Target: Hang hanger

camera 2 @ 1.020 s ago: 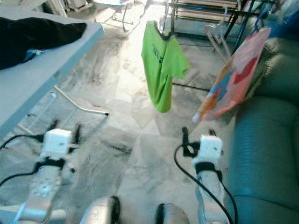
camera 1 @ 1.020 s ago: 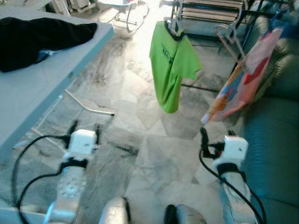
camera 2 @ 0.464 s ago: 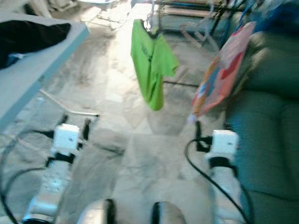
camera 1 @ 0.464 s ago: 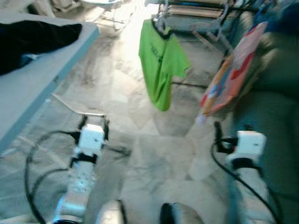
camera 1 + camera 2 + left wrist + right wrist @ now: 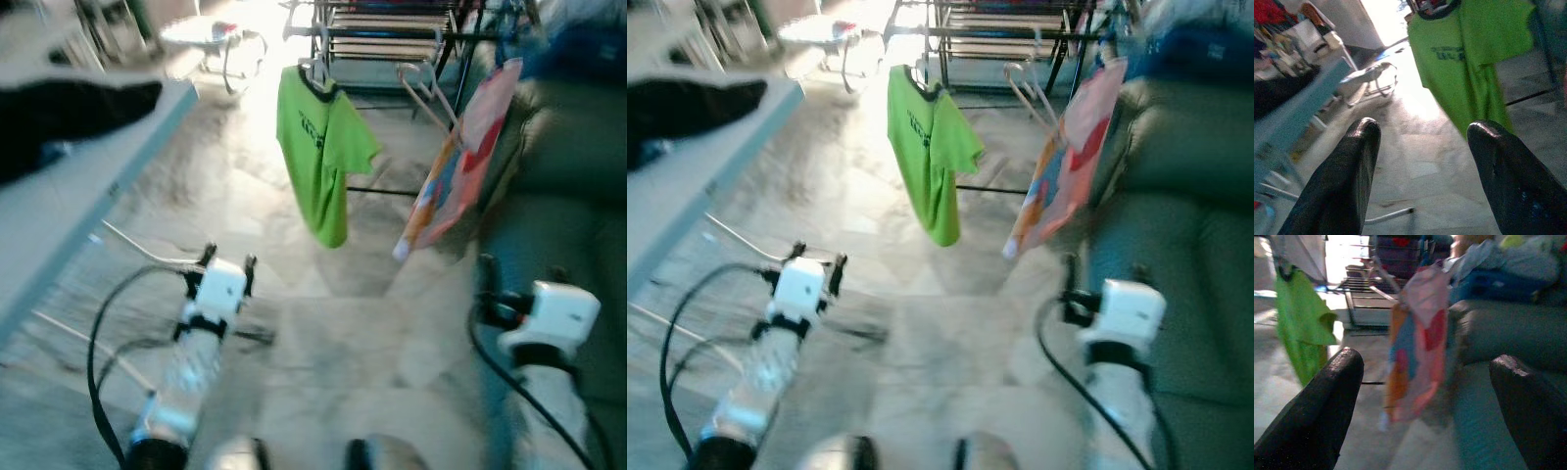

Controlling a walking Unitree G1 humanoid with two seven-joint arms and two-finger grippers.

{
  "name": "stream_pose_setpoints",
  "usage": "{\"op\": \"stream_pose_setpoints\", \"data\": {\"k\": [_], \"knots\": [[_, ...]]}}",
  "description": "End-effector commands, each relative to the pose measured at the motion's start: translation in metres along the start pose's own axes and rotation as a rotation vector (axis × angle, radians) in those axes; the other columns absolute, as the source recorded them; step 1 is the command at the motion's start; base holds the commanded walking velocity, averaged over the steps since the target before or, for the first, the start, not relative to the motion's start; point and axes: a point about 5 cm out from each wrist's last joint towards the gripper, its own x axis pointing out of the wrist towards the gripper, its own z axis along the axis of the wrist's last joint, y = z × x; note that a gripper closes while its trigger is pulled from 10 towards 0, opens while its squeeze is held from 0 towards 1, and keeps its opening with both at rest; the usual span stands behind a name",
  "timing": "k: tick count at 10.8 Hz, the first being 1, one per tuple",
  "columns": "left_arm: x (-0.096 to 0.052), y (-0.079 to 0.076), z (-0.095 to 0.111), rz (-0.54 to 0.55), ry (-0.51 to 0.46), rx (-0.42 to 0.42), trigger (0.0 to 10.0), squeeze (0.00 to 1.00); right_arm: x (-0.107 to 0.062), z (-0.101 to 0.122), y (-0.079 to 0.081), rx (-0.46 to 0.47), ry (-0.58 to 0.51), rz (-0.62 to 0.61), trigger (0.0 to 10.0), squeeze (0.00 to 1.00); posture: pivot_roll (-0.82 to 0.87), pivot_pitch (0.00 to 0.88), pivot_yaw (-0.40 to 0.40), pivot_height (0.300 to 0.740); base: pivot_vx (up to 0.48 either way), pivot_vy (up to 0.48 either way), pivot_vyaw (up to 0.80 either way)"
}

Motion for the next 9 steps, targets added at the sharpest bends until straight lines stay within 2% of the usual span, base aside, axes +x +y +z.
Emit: {"op": "stream_pose_setpoints", "data": {"k": [1,2,3,4,5,6,7,8,9], "knots": [[0.002,0.007,-0.006,0.005,0.017,0.013,10.0,0.0,-0.006,-0.005,0.0,-0.012,0.01,-0.027,10.0,0.0,-0.27,0.082,0.14,0.74,0.0,0.0,0.0],[0.006,0.009,-0.006,-0.008,0.013,0.028,10.0,0.0,-0.011,-0.011,0.0,-0.038,0.024,-0.051,10.0,0.0,-0.28,0.074,0.143,0.74,0.0,0.0,0.0],[0.005,0.015,-0.014,0.071,0.063,0.009,10.0,0.0,-0.013,-0.026,-0.002,0.03,0.098,-0.068,10.0,0.0,-0.26,0.05,0.106,0.74,0.0,0.0,0.0],[0.001,0.018,-0.015,0.134,0.062,-0.006,10.0,0.0,-0.001,-0.029,0.007,0.007,0.123,0.017,10.0,0.0,-0.18,0.027,0.038,0.74,0.0,0.0,0.0],[-0.001,0.024,-0.016,0.157,0.054,-0.014,10.0,0.0,0.008,-0.032,0.016,0.022,0.15,0.051,10.0,0.0,-0.15,0.02,0.014,0.74,0.0,0.0,0.0],[-0.005,0.035,-0.017,0.226,0.047,-0.006,10.0,0.0,0.017,-0.033,0.028,-0.006,0.144,0.135,10.0,0.0,-0.07,0.021,-0.018,0.74,0.0,0.0,0.0],[-0.019,0.051,-0.022,0.312,0.065,-0.012,10.0,0.0,0.025,-0.03,0.034,-0.009,0.127,0.197,10.0,0.0,-0.03,0.031,-0.014,0.74,0.0,0.0,0.0],[-0.037,0.056,-0.03,0.33,0.104,-0.004,10.0,0.0,0.025,-0.034,0.026,0.059,0.167,0.165,10.0,0.0,-0.02,0.042,0.0,0.74,0.0,0.0,0.0],[-0.051,0.055,-0.032,0.309,0.115,0.006,10.0,0.0,0.02,-0.035,0.022,0.008,0.154,0.188,10.0,0.0,-0.02,0.069,0.002,0.74,0.0,0.0,0.0]]}}
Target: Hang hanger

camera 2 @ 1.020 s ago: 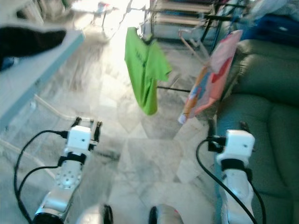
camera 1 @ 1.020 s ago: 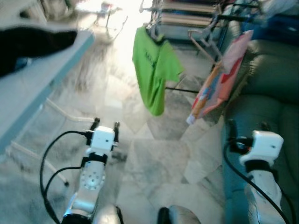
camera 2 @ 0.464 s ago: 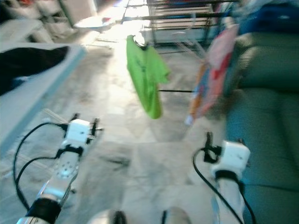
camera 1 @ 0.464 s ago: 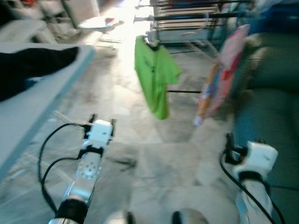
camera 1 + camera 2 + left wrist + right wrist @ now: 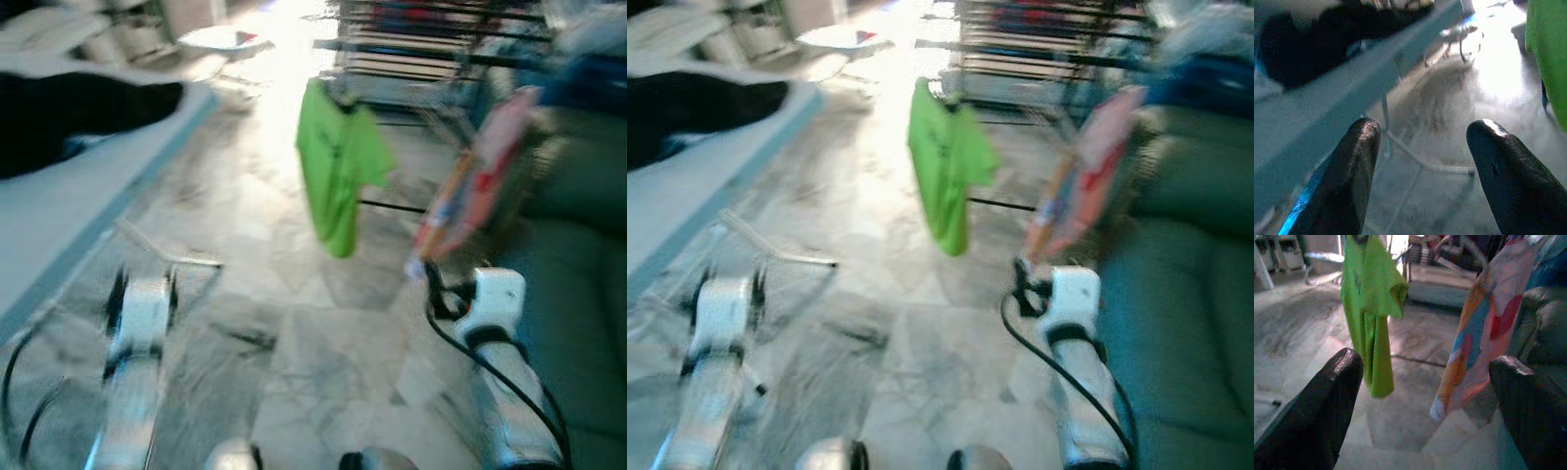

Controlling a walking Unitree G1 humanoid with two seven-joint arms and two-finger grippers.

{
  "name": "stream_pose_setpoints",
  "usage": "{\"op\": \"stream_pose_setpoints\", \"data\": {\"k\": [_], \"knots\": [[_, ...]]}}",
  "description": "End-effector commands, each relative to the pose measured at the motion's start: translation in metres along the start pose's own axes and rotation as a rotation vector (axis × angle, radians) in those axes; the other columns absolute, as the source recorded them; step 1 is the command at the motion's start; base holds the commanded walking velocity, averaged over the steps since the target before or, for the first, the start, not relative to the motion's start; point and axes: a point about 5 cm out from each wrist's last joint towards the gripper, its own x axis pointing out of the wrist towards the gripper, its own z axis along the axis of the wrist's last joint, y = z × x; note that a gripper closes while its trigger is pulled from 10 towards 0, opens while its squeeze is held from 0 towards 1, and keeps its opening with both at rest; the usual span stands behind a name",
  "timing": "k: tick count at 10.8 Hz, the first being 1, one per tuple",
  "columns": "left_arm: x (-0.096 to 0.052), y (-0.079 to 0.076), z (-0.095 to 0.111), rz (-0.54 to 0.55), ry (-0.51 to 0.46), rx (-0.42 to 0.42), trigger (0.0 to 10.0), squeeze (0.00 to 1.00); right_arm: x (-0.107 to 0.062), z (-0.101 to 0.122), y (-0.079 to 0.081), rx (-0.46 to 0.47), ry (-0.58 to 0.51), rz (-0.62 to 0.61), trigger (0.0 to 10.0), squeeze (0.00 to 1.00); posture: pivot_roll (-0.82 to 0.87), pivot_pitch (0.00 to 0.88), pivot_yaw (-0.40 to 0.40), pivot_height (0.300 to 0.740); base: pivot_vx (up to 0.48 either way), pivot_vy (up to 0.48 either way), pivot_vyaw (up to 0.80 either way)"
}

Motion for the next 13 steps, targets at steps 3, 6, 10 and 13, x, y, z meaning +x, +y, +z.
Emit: {"op": "stream_pose_setpoints", "data": {"k": [3,6,10,13], "knots": [[-0.014,-0.005,0.002,-0.03,0.013,-0.019,10.0,0.0,-0.023,-0.003,-0.006,-0.017,-0.002,-0.023,10.0,0.0,-0.03,0.11,-0.023,0.74,0.0,0.0,0.0],[-0.005,-0.005,0.009,-0.015,-0.009,-0.02,10.0,0.0,-0.035,-0.004,0.009,-0.054,-0.007,0.011,10.0,0.0,-0.04,0.131,-0.037,0.74,0.0,0.0,0.53],[-0.002,-0.012,0.018,0.037,-0.025,-0.033,10.0,0.0,0.007,0.028,0.017,-0.077,-0.114,0.132,10.0,0.0,-0.01,0.164,-0.059,0.74,0.0,0.0,0.8],[0.0,-0.005,0.017,0.067,-0.019,-0.014,10.0,0.0,0.003,0.02,0.023,-0.059,-0.092,0.159,10.0,0.0,0.02,0.168,-0.052,0.74,0.0,0.0,0.8]]}}
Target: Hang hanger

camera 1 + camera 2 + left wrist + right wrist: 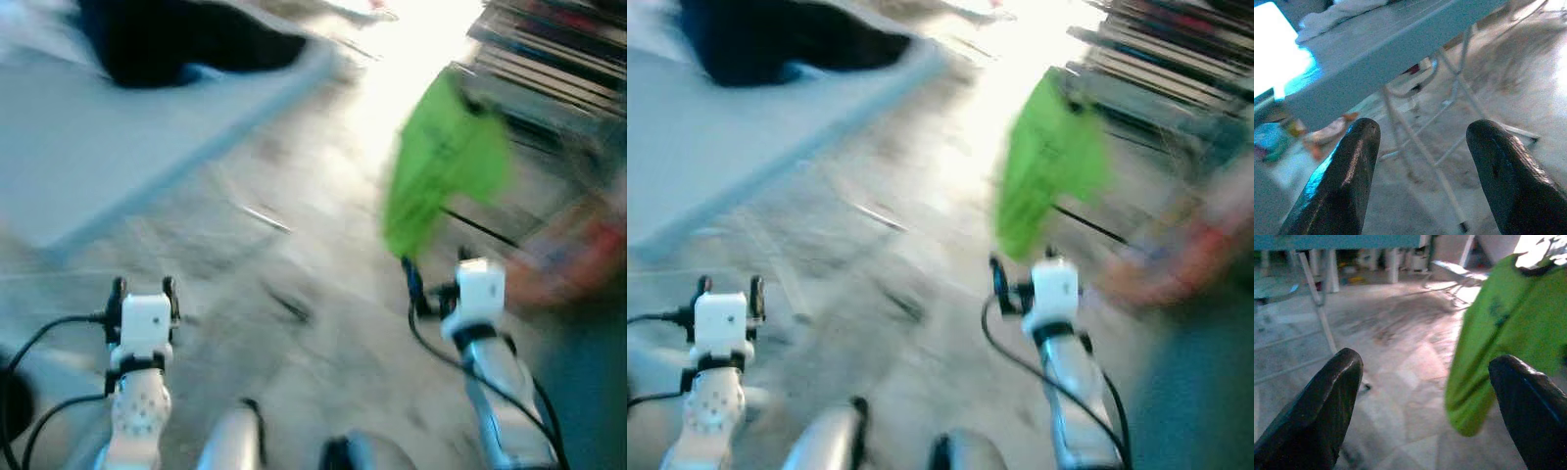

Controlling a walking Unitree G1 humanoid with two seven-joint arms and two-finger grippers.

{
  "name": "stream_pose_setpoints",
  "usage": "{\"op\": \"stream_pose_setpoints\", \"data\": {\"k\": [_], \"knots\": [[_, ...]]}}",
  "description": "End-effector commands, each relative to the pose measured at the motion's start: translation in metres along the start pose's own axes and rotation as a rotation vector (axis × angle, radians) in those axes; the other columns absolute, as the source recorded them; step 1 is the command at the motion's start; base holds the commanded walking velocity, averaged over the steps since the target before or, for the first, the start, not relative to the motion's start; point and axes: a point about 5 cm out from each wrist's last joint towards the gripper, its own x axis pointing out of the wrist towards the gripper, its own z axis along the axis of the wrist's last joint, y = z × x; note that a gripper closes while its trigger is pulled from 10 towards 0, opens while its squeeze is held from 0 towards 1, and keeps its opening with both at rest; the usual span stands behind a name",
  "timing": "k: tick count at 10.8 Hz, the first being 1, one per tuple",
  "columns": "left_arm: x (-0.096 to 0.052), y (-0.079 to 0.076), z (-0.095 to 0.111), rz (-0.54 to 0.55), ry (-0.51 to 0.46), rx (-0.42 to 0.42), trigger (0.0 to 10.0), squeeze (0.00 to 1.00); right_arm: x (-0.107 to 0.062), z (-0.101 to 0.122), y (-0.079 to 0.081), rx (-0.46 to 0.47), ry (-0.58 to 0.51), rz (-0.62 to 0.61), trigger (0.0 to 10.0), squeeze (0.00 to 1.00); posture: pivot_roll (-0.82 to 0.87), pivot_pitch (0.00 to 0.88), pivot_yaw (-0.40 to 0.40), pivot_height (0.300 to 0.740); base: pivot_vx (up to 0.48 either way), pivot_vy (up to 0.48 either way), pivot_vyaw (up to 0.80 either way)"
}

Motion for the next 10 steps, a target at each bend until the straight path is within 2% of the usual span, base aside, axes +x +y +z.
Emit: {"op": "stream_pose_setpoints", "data": {"k": [1,3,5,9,10], "knots": [[0.001,0.003,0.001,0.012,-0.001,0.017,10.0,0.0,0.0,-0.002,0.003,0.006,0.005,0.012,10.0,0.0,0.02,0.168,-0.049,0.74,0.0,0.0,0.8],[0.005,0.002,0.003,0.017,-0.005,0.017,10.0,0.0,0.008,0.001,0.005,0.019,-0.012,0.014,10.0,0.0,0.03,0.159,-0.044,0.74,0.0,0.0,0.8],[0.006,0.004,0.003,0.019,-0.007,0.019,10.0,0.0,0.008,-0.001,-0.002,0.014,-0.007,0.0,10.0,0.0,0.03,0.156,-0.04,0.74,0.0,0.0,0.8],[0.009,0.002,0.005,0.029,-0.016,0.016,10.0,0.0,0.013,0.001,0.003,0.025,-0.026,0.003,10.0,0.0,0.04,0.149,-0.04,0.74,0.0,0.0,0.8],[0.011,0.006,0.007,0.046,-0.015,0.006,10.0,0.0,0.014,0.002,0.001,0.043,-0.025,-0.011,10.0,0.0,0.05,0.154,-0.039,0.74,0.0,0.0,0.8]]}}
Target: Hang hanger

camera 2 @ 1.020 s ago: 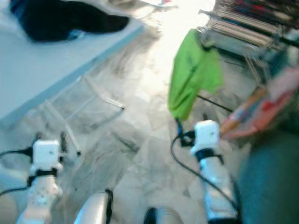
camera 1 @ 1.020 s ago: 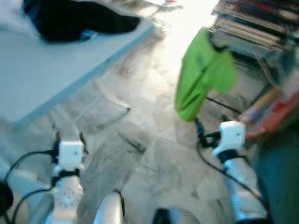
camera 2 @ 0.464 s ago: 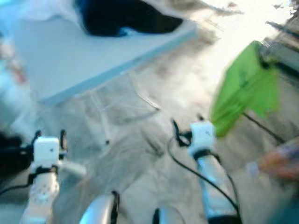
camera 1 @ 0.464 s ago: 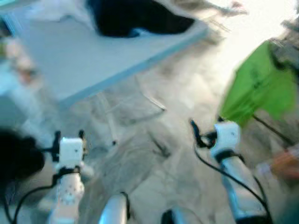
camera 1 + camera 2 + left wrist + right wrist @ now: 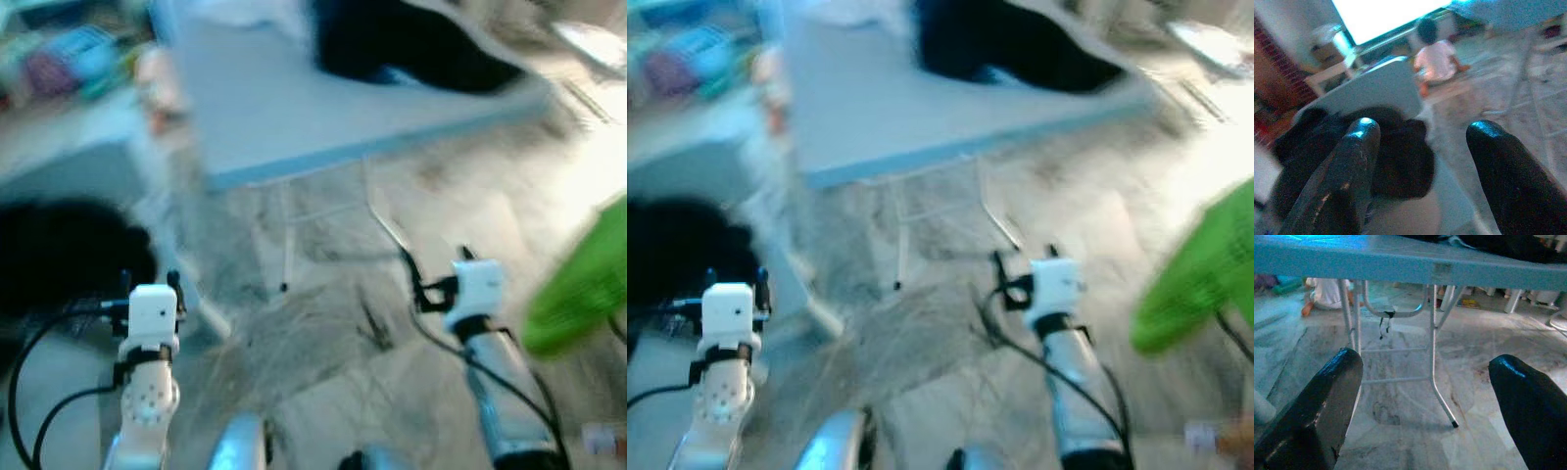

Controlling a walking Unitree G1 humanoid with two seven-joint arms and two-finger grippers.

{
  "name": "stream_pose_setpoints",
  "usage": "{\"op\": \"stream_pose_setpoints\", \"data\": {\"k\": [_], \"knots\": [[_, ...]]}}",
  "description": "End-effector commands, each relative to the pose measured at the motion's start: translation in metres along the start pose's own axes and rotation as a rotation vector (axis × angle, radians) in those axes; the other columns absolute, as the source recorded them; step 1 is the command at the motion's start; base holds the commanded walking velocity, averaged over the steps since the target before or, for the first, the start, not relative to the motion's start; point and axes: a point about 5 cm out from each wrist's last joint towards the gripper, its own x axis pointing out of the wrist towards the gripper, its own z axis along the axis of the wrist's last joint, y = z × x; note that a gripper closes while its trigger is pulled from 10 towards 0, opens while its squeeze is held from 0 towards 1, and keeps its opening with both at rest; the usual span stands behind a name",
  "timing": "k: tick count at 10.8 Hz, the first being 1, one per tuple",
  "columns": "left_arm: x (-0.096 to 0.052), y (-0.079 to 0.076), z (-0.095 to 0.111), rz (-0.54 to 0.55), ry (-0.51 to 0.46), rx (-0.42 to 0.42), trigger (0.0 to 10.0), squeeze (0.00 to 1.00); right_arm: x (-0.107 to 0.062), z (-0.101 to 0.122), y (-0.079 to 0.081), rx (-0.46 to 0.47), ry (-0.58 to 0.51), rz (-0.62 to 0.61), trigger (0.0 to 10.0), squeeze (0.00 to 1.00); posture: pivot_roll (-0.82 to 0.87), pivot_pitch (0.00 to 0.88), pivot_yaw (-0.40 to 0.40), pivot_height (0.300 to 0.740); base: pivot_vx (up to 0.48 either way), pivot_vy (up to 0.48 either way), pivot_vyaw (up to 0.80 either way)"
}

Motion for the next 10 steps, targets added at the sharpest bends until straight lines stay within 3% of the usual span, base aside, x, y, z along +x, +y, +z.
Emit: {"op": "stream_pose_setpoints", "data": {"k": [1,6,10], "knots": [[-0.003,0.01,-0.007,0.018,0.031,0.024,10.0,0.0,0.0,0.0,0.006,0.012,-0.006,0.019,10.0,0.0,0.04,0.157,-0.031,0.74,0.0,0.0,0.8],[-0.003,-0.001,-0.006,-0.027,0.035,-0.005,10.0,0.0,-0.002,0.0,0.002,0.013,-0.007,0.006,10.0,0.0,0.02,0.162,-0.032,0.74,0.0,0.0,0.8],[0.004,-0.009,0.0,-0.027,0.015,-0.023,10.0,0.0,0.005,0.004,-0.001,0.01,-0.022,0.01,10.0,0.0,0.01,0.159,-0.042,0.74,0.0,0.0,0.8]]}}
